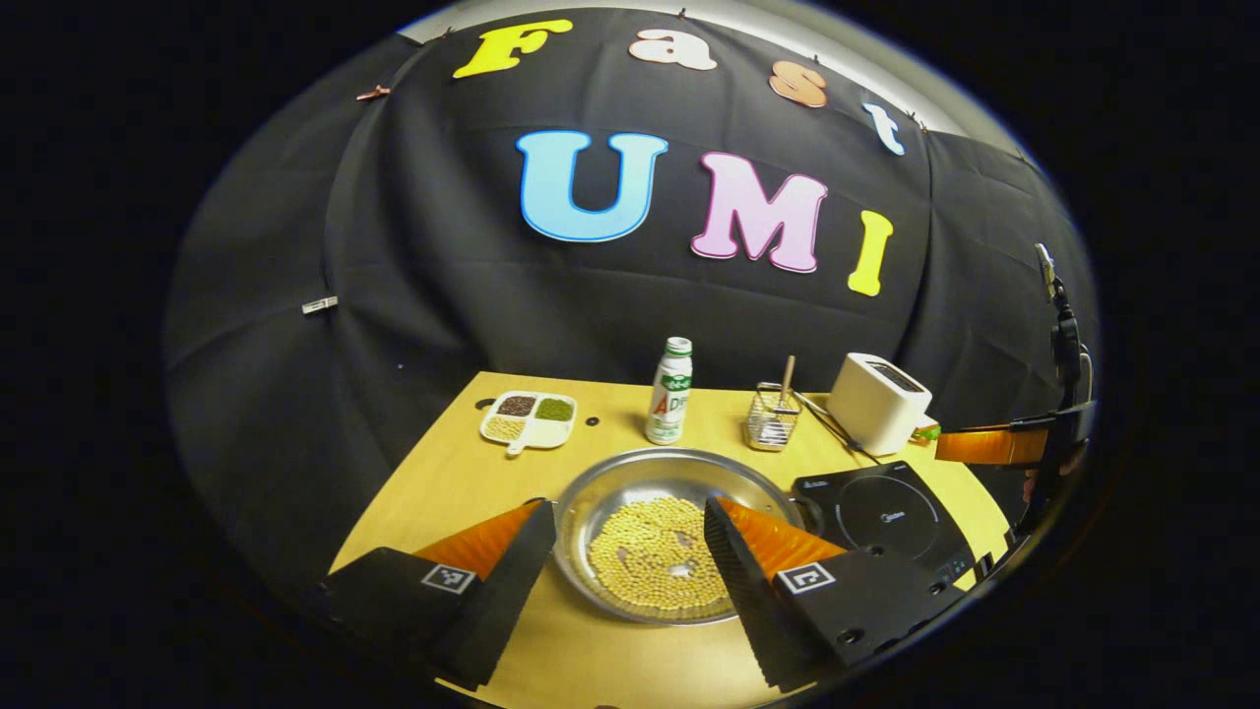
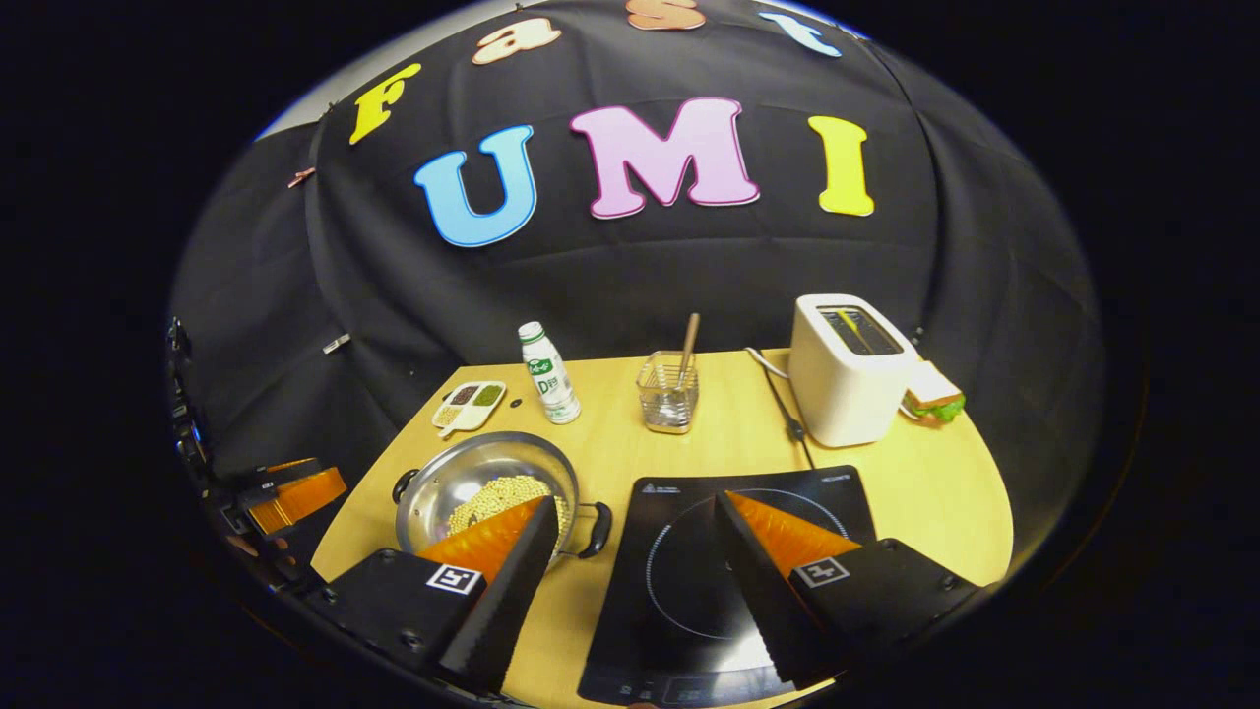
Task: First push the handle of the pot to place it horizontally, then grasp the pot with both hands and set it on the induction cooktop.
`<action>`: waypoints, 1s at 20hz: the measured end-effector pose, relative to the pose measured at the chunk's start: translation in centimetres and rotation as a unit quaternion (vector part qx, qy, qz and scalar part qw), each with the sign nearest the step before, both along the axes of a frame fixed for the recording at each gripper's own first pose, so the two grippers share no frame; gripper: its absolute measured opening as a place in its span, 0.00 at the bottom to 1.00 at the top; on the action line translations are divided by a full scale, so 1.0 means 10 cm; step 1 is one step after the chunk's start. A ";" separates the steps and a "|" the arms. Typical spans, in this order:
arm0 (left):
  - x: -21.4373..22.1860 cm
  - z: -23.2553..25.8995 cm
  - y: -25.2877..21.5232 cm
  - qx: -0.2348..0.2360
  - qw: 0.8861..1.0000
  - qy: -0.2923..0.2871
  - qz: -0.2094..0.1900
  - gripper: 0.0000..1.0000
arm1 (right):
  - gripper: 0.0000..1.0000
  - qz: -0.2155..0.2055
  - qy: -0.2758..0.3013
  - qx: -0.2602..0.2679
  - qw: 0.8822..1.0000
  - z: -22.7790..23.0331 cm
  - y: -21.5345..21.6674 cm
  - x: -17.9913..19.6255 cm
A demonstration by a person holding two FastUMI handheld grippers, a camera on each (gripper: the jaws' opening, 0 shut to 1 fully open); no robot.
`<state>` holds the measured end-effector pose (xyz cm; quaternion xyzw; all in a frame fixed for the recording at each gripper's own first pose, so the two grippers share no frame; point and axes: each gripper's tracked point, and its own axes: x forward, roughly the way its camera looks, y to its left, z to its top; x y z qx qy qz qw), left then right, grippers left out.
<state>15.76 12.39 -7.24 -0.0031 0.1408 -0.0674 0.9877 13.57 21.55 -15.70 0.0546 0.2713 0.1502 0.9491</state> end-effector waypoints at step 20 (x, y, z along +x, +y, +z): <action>1.43 -0.97 0.29 0.014 0.995 0.054 -0.079 0.95 | 0.99 0.039 0.163 0.021 0.986 -1.53 0.99 0.64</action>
